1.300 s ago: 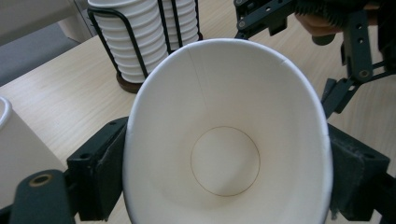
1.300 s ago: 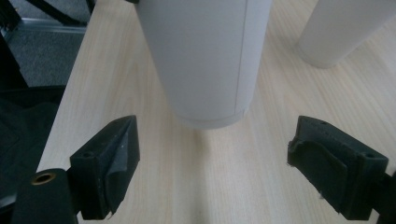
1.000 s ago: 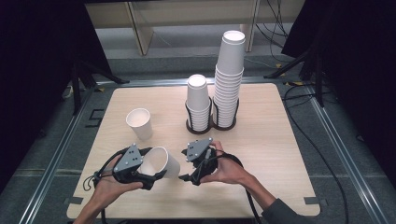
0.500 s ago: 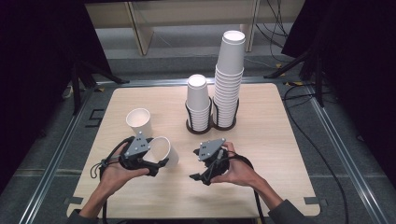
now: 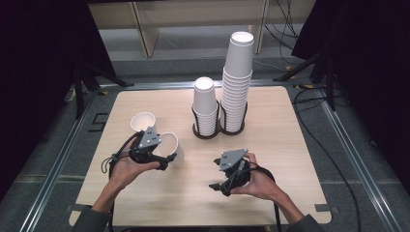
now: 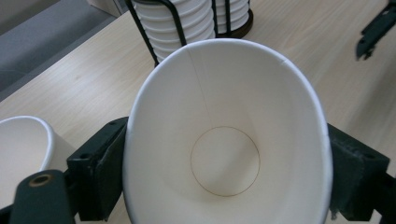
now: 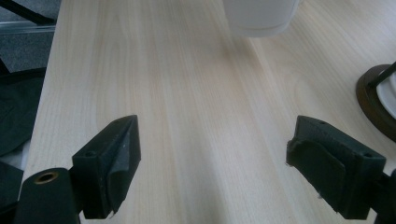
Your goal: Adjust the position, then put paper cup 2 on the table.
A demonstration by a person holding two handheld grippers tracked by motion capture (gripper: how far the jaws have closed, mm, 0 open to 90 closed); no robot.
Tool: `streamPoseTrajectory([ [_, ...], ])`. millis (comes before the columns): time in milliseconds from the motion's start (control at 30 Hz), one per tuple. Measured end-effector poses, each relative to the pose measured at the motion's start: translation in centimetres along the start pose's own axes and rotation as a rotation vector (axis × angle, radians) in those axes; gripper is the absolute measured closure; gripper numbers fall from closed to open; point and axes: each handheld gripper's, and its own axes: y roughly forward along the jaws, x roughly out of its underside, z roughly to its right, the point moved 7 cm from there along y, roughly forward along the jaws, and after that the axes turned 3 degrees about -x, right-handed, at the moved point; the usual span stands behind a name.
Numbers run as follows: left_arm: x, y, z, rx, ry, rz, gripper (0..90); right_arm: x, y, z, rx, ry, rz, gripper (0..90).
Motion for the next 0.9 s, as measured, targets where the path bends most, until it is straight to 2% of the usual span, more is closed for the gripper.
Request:
streamPoseTrajectory([
  [100, -0.1, 0.6, -0.5, -0.010, 0.005, -0.019, 13.9, 0.3, -0.1, -0.1, -0.001, 0.003, -0.001, 17.0],
  [267, -0.2, 1.4, -1.3, -0.015, -0.010, -0.032, 13.9, 0.6, -0.2, -0.2, 0.000, 0.012, 0.002, 17.0],
  [300, -0.2, 1.7, -1.6, -0.027, -0.007, -0.043, 13.9, 0.7, -0.3, -0.3, -0.007, 0.014, 0.004, 17.0],
  [700, -0.4, 3.1, -3.0, -0.041, -0.028, -0.086, 13.8, 1.3, -0.4, -0.4, 0.002, 0.020, 0.002, 17.1],
  [767, -0.4, 3.4, -3.2, -0.051, -0.026, -0.092, 13.8, 1.4, -0.3, -0.6, -0.010, 0.030, -0.002, 17.2],
  [800, -0.5, 3.6, -3.4, -0.059, -0.011, -0.088, 13.8, 1.4, -0.3, -0.7, -0.013, 0.030, -0.002, 17.2],
  [833, -0.5, 3.7, -3.2, -0.056, -0.038, -0.101, 13.8, 1.5, -0.3, -0.7, -0.017, 0.032, -0.004, 17.3],
  [900, -0.6, 4.0, -3.4, -0.063, -0.036, -0.110, 13.8, 1.5, -0.3, -0.7, -0.014, 0.033, -0.002, 17.3],
])
